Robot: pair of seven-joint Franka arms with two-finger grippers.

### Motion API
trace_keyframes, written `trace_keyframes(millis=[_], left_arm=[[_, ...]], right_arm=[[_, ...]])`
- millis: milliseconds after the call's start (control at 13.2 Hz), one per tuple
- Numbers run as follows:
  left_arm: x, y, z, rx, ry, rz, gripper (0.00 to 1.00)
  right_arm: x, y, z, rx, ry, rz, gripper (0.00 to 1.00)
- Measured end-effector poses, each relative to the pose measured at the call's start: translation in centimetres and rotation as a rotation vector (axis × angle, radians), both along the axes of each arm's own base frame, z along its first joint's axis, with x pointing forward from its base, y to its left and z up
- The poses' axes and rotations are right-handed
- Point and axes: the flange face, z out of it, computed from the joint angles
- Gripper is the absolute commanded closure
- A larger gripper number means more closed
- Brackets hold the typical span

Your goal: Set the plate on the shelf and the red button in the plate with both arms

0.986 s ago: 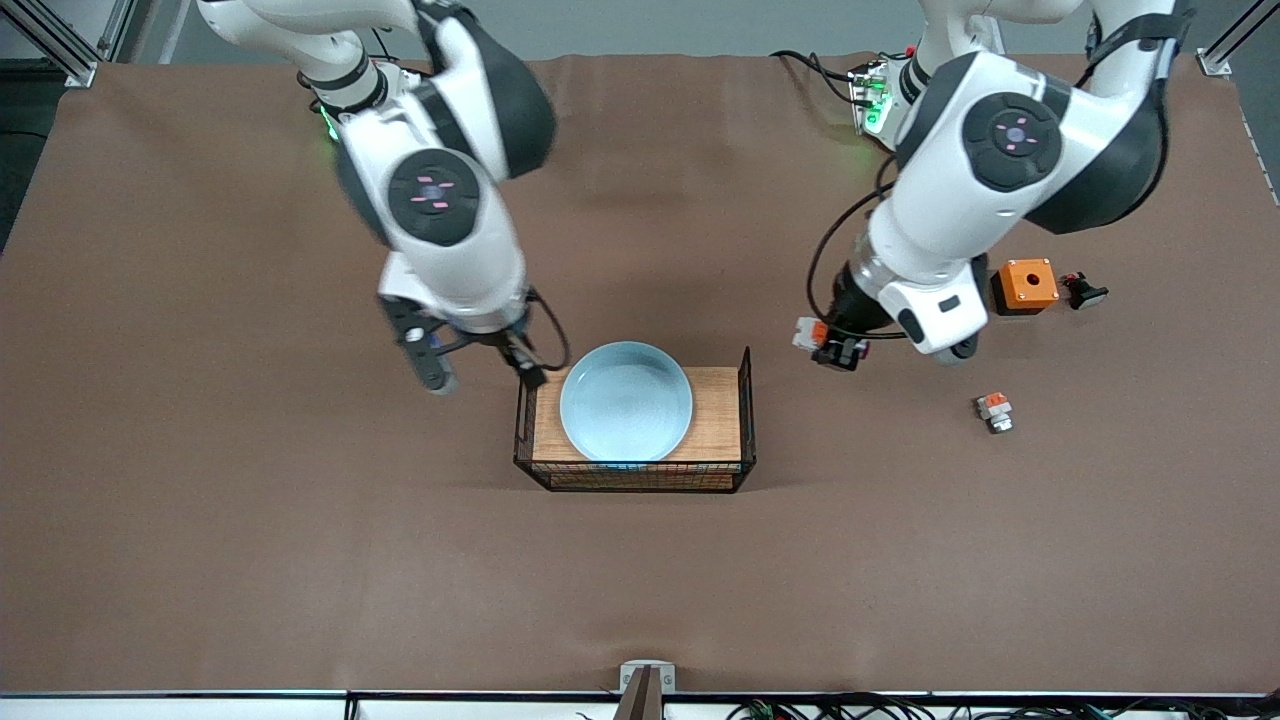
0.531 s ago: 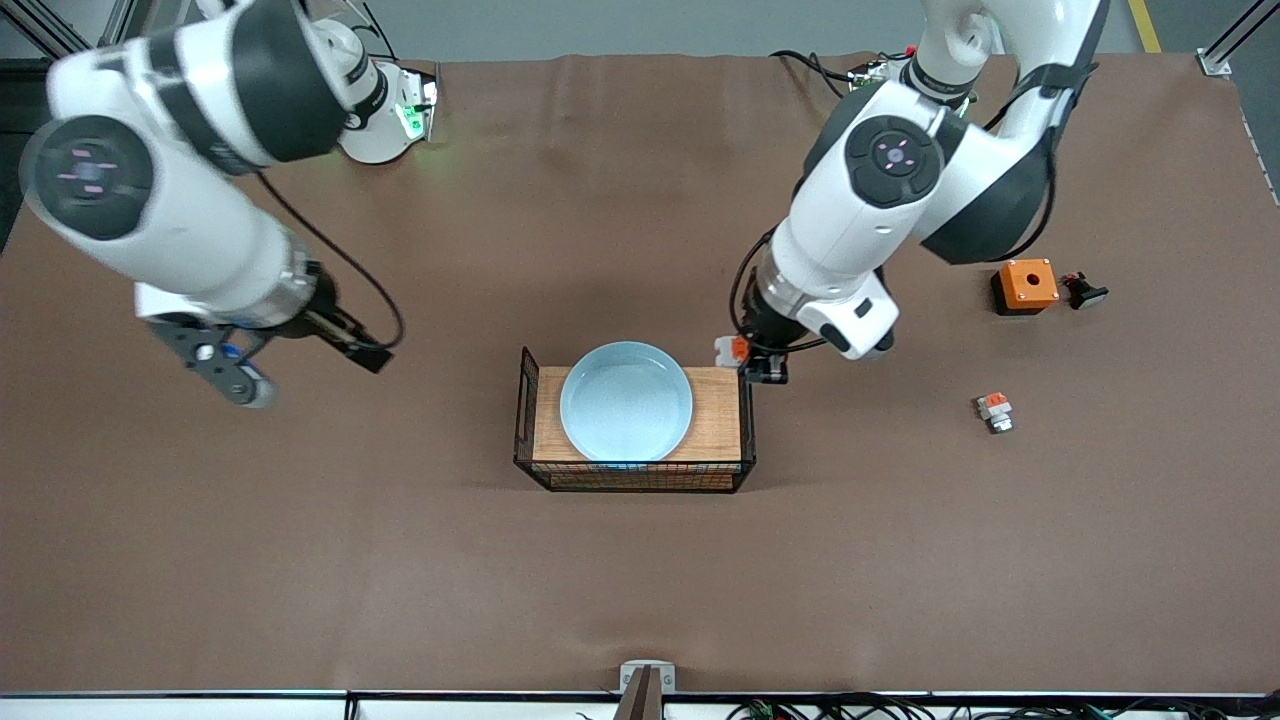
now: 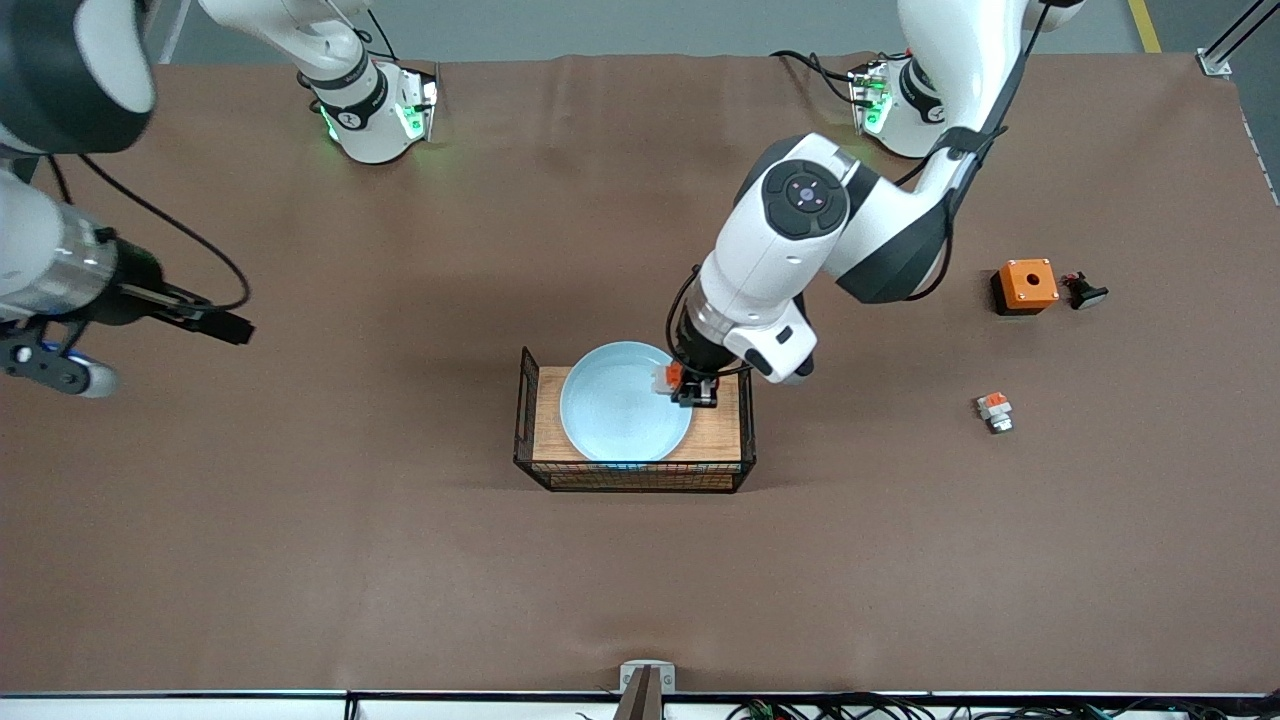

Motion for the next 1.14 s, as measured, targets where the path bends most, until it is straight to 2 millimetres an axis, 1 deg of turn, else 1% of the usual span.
trace_keyframes(millis=[76, 228, 379, 607, 834, 986, 1062, 1138], left_arm=[[0.0, -0.8, -1.0, -0.009, -0.005, 0.0, 0.68], [-0.2, -2.1, -3.0, -0.017, -0.005, -0.007, 0.68], [-0.4, -3.0, -4.6, -0.025, -0.008, -0.013, 0.68], [-0.7, -4.0, -6.6, -0.025, -0.003, -0.021, 0.68], [-1.0, -4.6, -8.0, -0.02, 0.007, -0.029, 0.66], [-1.1, -4.9, -8.8, -0.023, 0.005, -0.031, 0.65], [-1.1, -5.0, -9.1, -0.025, 0.003, -0.031, 0.61], [-1.1, -5.1, -9.3, -0.027, 0.002, -0.031, 0.46]], right_arm=[[-0.2, -1.9, 0.0, 0.009, 0.002, 0.029, 0.0], [-0.6, -4.8, 0.2, 0.021, 0.002, 0.089, 0.0], [-1.2, -6.3, 0.8, 0.008, 0.0, 0.141, 0.0], [-1.6, -6.4, 1.4, -0.008, -0.003, 0.186, 0.0], [-1.6, -6.7, 1.5, -0.018, 0.002, 0.283, 0.0], [-1.6, -6.9, 1.5, -0.02, 0.0, 0.298, 0.0], [-1.6, -6.9, 1.5, -0.021, -0.001, 0.301, 0.0], [-1.6, -6.9, 1.5, -0.022, -0.002, 0.302, 0.0]])
